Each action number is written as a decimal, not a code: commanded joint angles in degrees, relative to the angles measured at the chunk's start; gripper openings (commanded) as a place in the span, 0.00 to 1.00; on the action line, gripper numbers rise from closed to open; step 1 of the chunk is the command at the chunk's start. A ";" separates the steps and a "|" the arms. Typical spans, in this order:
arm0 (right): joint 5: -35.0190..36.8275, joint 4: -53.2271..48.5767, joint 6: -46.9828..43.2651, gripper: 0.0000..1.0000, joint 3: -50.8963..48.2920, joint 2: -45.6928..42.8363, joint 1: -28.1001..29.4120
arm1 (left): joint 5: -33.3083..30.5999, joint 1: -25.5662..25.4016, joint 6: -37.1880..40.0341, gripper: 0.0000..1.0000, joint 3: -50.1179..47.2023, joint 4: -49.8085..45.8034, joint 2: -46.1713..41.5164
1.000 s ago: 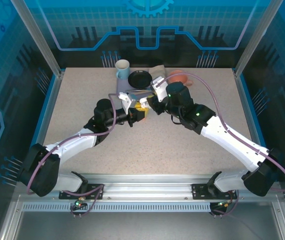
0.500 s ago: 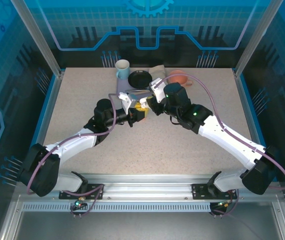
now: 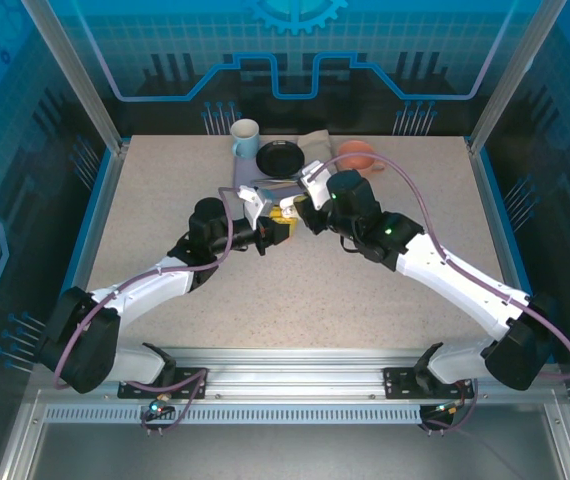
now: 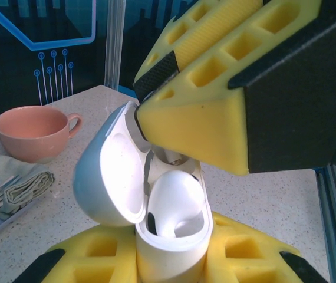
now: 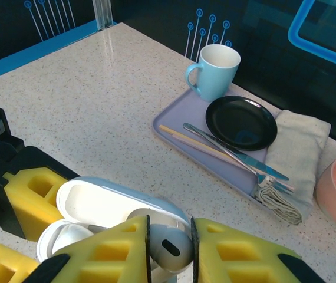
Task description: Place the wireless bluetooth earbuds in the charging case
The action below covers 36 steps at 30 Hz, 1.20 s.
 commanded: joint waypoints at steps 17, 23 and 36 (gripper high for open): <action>-0.54 1.27 0.54 0.44 0.11 -1.94 2.65 | 1.05 0.39 -0.09 0.00 2.15 1.95 -0.41; 0.09 0.46 2.29 0.53 2.52 -1.48 2.21 | 1.15 0.40 0.00 0.00 2.10 1.80 -0.41; -5.62 -2.14 13.41 0.62 6.20 -3.47 -5.83 | 1.31 0.35 0.41 0.00 2.04 1.94 -0.41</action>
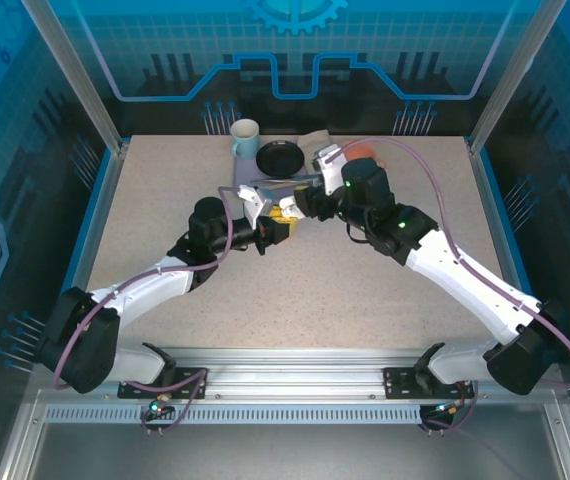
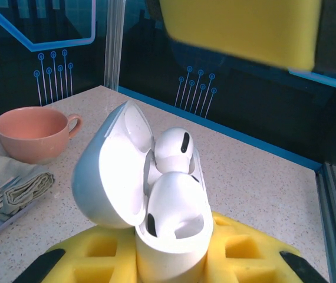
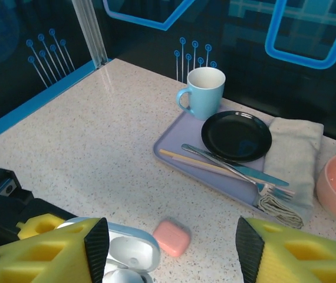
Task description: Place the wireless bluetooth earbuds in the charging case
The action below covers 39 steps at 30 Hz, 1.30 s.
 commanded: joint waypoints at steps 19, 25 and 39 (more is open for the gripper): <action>-41.19 -4.35 19.68 0.74 9.30 12.62 -15.19 | 8.79 0.22 1.57 0.00 5.39 -1.44 1.90; -43.96 1.26 23.70 0.73 6.17 12.78 -14.63 | 9.48 0.15 1.42 0.00 6.48 -2.11 3.26; -48.24 -0.54 23.21 0.62 3.74 10.12 -10.68 | 6.73 0.03 1.23 0.00 8.49 -2.32 6.91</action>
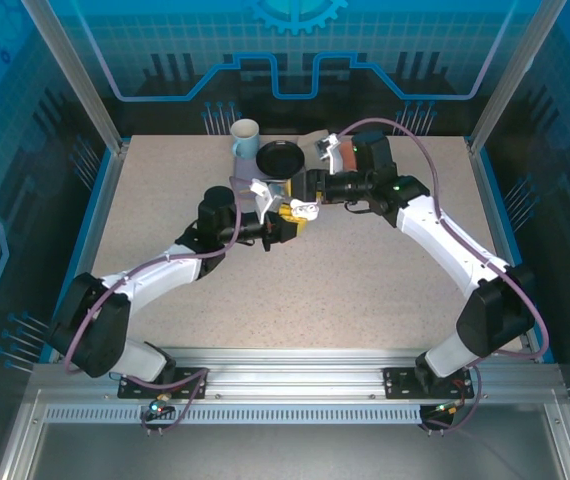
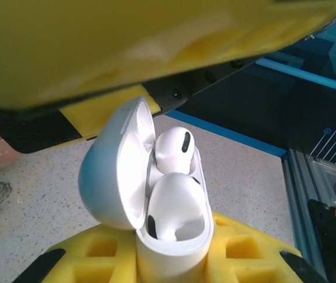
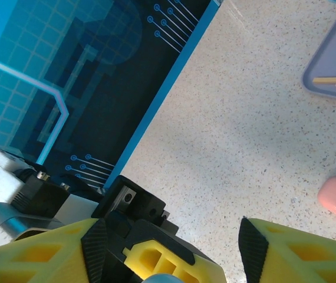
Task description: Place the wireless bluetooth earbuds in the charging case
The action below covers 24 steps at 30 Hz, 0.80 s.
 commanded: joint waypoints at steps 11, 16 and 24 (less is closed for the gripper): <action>-0.60 0.05 2.56 0.61 -9.31 -15.67 1.62 | -1.79 0.25 -0.80 0.00 3.74 2.09 5.36; 1.52 -2.43 1.97 0.61 -9.53 -18.56 0.70 | -1.49 0.15 -1.32 0.00 3.86 2.64 6.31; 9.02 -1.96 1.57 0.69 -10.54 -19.55 -1.08 | -0.25 0.14 -1.69 0.00 4.46 2.56 7.44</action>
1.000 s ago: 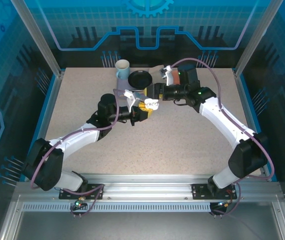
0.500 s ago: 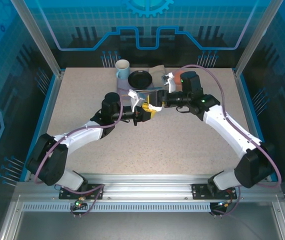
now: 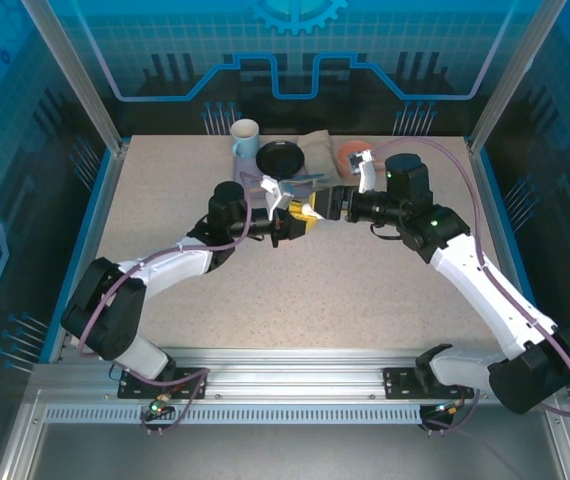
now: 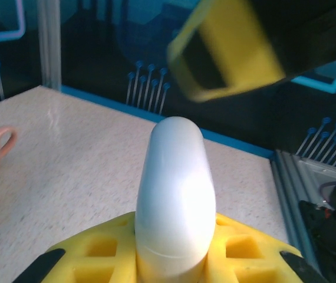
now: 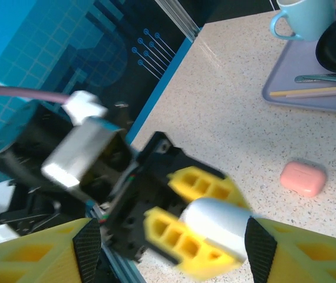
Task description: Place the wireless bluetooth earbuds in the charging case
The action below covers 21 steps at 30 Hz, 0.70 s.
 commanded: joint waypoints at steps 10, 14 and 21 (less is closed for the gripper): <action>7.64 -1.41 5.55 0.69 -3.66 -0.68 -5.22 | -2.44 0.78 -3.48 0.00 3.91 -5.82 4.18; 13.29 -1.52 8.56 0.69 -9.53 -2.92 -8.77 | -0.83 0.73 -9.90 0.00 8.73 -10.22 9.79; 19.01 -3.09 9.34 0.69 -15.68 -5.40 -12.53 | -1.58 -1.26 -18.92 0.00 17.73 -18.65 20.48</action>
